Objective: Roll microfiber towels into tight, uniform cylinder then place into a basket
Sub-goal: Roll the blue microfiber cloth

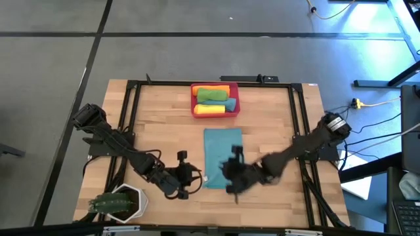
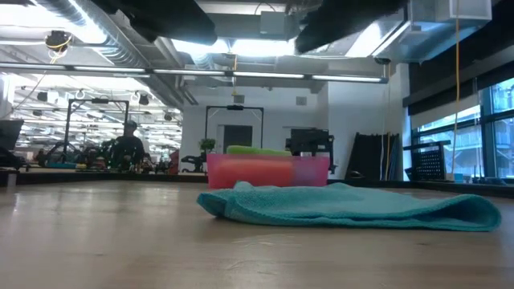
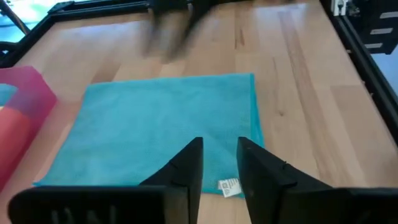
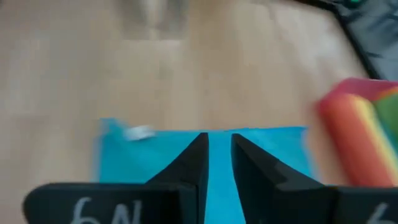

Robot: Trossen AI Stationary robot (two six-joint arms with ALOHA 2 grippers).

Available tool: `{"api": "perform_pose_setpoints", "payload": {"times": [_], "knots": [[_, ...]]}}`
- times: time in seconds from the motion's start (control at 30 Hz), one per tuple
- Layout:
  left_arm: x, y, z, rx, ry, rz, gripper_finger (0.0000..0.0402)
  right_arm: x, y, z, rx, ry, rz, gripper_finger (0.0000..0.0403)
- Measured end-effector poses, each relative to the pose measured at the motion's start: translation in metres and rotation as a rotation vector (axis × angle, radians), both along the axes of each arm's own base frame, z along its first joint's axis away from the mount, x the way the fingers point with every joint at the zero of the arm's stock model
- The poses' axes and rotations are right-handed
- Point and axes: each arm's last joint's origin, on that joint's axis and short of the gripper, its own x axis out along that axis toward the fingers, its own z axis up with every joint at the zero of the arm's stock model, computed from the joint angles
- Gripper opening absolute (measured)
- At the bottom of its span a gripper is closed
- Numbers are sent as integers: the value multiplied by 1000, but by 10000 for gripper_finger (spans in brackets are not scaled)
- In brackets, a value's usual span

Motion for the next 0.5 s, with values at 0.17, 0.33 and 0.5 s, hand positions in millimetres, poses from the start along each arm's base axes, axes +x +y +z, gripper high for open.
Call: {"api": "perform_pose_setpoints", "payload": {"times": [0.17, 0.33, 0.5], "knots": [[-1, 0, -1, -7, 11, 7, 90, 26, -60, 4, -95, 49, -67, 71], [-21, 9, -4, 40, 148, 81, 89, 40, -139, 3, -147, 117, -171, 71], [-50, 15, 11, 81, 162, 163, 89, 43, -214, 4, -47, 108, -201, 71]]}}
